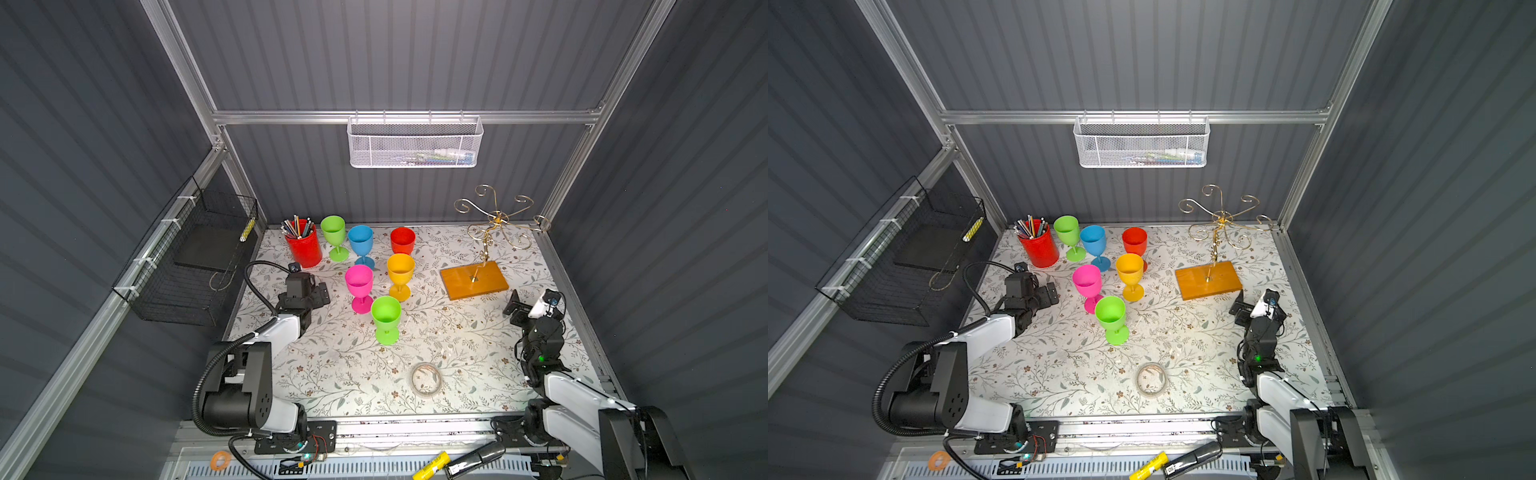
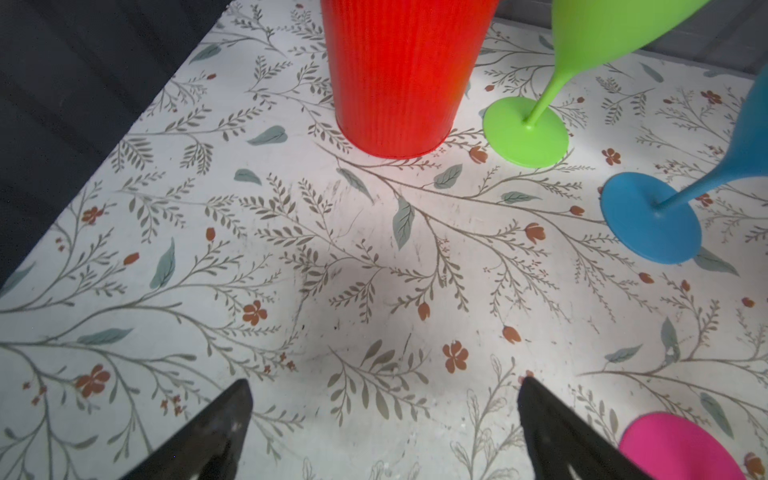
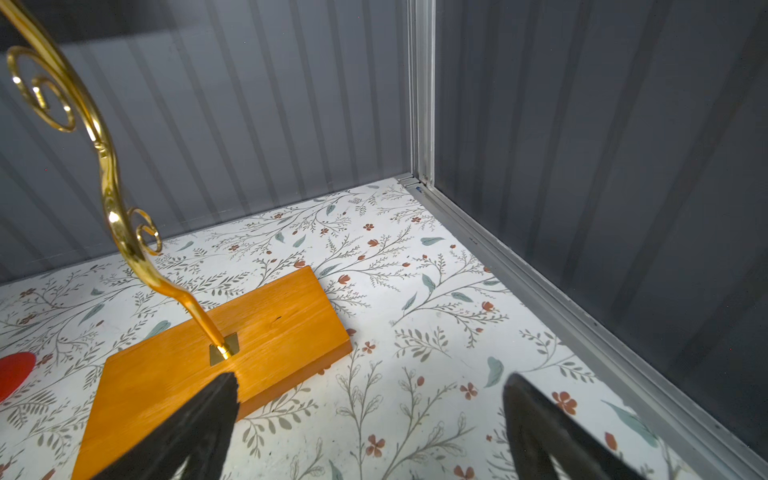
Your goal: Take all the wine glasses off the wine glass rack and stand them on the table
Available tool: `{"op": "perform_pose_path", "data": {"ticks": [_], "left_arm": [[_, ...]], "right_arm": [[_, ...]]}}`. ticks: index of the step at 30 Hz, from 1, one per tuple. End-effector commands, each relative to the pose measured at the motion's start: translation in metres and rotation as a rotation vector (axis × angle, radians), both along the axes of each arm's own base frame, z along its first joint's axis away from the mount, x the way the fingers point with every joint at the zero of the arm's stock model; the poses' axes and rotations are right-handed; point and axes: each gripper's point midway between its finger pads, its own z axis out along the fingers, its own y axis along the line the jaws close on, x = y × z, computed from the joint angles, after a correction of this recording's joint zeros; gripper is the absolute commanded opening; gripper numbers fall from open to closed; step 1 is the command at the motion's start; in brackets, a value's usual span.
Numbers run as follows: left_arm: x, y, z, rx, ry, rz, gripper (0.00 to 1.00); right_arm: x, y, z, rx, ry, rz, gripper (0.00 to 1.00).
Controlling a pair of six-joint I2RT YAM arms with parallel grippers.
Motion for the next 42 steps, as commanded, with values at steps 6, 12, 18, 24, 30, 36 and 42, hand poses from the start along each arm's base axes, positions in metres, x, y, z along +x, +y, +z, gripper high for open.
{"op": "perform_pose_path", "data": {"ticks": [6,12,18,24,30,36,42], "left_arm": [[0.005,-0.008,0.004,0.065,-0.193,-0.111,1.0],[0.008,-0.004,-0.001,0.119,-0.212,-0.119,1.0],[0.008,-0.008,-0.004,0.125,-0.277,-0.145,1.0],[0.005,-0.004,-0.02,0.129,-0.281,-0.121,1.0],[0.023,-0.009,-0.029,0.129,-0.207,-0.152,1.0],[0.023,-0.009,-0.028,0.126,-0.218,-0.152,1.0],[0.022,-0.009,-0.028,0.127,-0.217,-0.151,1.0]], "right_arm": [[0.007,-0.001,0.006,-0.034,-0.021,0.01,0.99],[0.019,0.0,0.004,-0.054,0.005,0.016,0.99],[0.03,-0.002,-0.001,-0.089,-0.022,0.006,0.99],[0.034,0.003,-0.012,-0.092,-0.026,0.053,0.99],[0.062,-0.001,-0.032,-0.03,0.128,0.093,0.99],[0.068,-0.002,-0.032,-0.019,0.14,0.106,0.99],[0.065,-0.001,-0.029,-0.025,0.12,0.11,0.99]]}}
